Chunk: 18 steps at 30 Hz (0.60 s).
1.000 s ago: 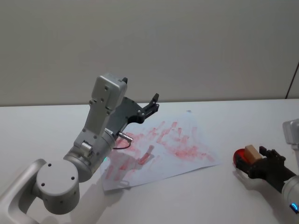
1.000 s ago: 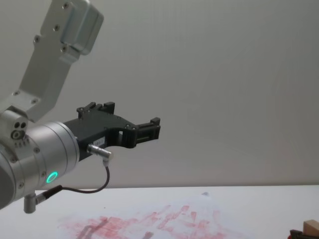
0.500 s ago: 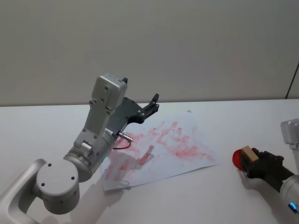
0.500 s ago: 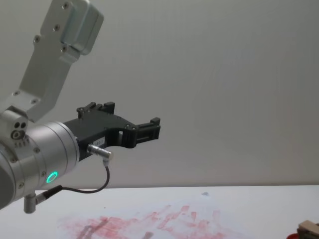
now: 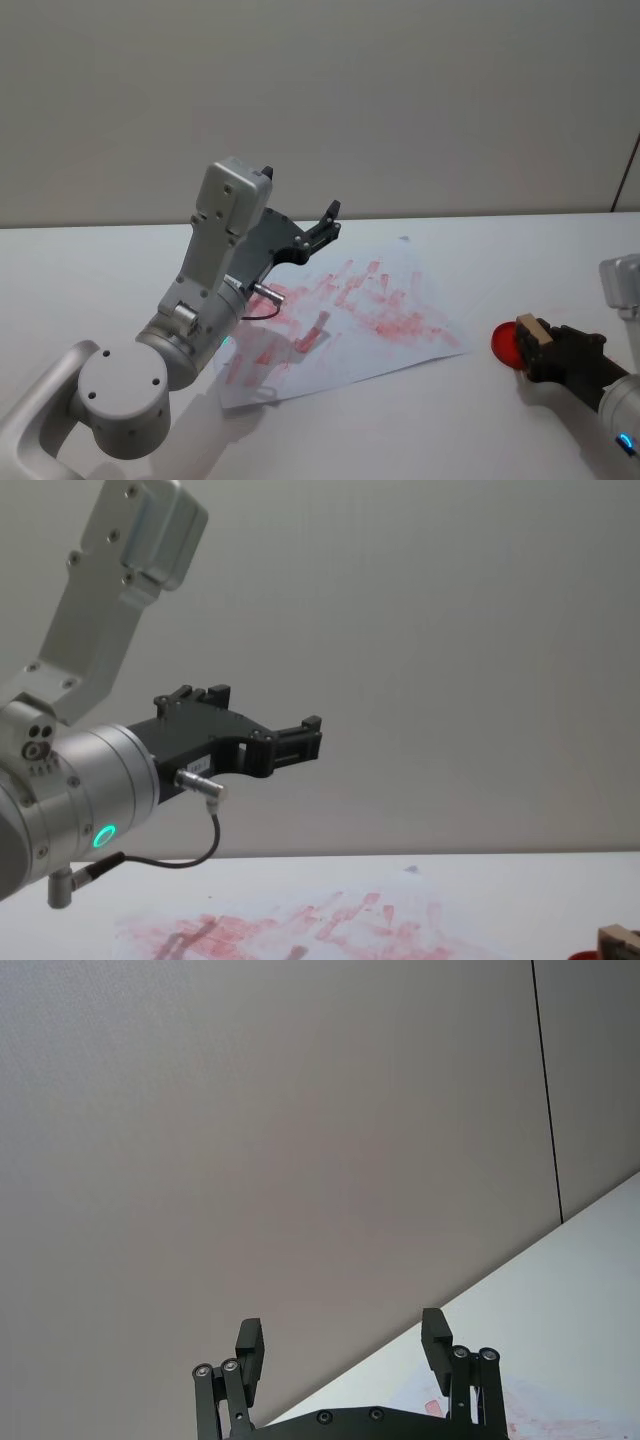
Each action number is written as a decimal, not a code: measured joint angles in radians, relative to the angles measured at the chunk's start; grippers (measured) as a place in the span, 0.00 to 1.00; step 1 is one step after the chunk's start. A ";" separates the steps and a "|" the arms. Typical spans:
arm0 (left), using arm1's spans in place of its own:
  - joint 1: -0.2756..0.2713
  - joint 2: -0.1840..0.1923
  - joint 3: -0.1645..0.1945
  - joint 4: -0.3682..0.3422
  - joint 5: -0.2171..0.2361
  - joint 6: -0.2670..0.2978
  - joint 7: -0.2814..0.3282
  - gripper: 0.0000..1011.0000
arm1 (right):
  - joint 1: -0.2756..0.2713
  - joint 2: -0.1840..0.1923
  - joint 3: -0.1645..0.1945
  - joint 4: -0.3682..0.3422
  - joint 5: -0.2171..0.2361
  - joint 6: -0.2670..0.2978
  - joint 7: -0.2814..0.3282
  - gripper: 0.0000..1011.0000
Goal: Use the one hand to pick up the stamp and affix it onto the A4 paper.
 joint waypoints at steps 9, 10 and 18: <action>0.000 0.000 0.000 0.000 0.000 0.000 0.000 0.99 | 0.003 -0.001 0.000 0.000 -0.004 -0.001 0.006 0.22; 0.000 0.000 0.000 0.000 0.000 0.000 0.000 0.99 | 0.004 -0.001 0.000 0.000 -0.006 -0.003 0.009 0.22; 0.000 0.000 0.000 0.000 0.000 0.000 0.000 0.99 | 0.026 -0.003 -0.003 -0.007 -0.027 -0.038 0.054 0.22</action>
